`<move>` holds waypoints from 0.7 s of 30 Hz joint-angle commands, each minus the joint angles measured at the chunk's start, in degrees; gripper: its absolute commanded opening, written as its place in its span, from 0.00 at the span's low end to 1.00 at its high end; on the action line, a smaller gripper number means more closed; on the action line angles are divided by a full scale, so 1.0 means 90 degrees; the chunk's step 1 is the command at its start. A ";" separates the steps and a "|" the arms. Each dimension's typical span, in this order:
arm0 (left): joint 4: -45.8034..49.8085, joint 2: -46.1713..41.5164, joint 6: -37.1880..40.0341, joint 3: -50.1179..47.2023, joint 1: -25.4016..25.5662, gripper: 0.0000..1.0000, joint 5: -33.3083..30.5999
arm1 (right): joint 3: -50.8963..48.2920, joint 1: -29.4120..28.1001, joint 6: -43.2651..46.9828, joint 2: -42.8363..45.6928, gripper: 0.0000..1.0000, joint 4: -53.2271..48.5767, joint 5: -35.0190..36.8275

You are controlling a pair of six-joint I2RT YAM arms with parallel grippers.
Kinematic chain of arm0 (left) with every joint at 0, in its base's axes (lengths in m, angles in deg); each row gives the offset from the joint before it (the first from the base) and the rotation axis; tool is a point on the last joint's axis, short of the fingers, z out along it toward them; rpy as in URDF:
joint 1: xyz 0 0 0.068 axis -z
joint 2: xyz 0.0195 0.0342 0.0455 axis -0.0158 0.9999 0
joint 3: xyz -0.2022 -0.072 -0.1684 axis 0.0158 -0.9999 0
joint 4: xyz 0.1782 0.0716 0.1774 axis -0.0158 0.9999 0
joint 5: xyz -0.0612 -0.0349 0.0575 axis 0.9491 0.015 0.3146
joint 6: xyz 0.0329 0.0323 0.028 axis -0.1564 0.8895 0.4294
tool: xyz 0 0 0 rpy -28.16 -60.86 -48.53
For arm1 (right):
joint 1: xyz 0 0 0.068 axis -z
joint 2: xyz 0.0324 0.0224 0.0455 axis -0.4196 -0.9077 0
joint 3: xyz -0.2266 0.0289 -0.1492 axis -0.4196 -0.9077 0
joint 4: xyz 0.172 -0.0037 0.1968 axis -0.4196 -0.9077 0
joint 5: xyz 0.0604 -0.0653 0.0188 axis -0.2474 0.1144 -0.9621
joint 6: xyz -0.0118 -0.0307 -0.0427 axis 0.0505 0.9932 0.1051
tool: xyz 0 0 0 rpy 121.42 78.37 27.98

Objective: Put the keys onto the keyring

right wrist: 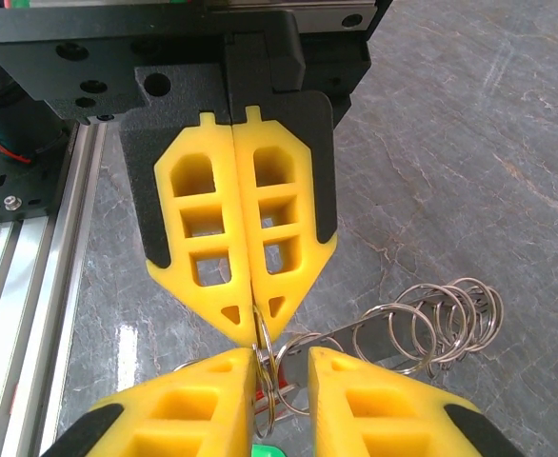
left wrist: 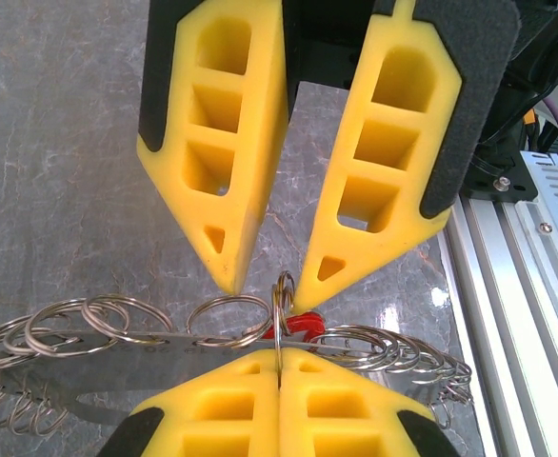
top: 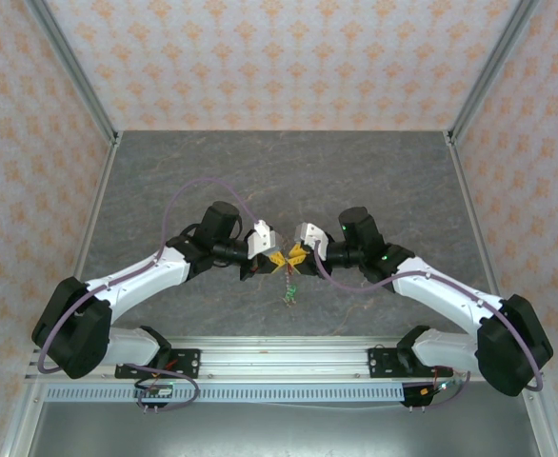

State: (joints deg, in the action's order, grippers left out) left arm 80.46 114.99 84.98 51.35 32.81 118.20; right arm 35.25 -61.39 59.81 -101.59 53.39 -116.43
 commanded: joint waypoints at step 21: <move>-0.0339 -0.0322 0.0058 -0.0075 0.0058 0.01 -0.0096 | -0.0099 0.0021 -0.0160 -0.0105 0.05 0.0334 0.0114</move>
State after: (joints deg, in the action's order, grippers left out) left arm 79.87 114.25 84.98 51.26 32.81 116.64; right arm 34.57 -61.39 58.70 -103.36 55.09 -116.17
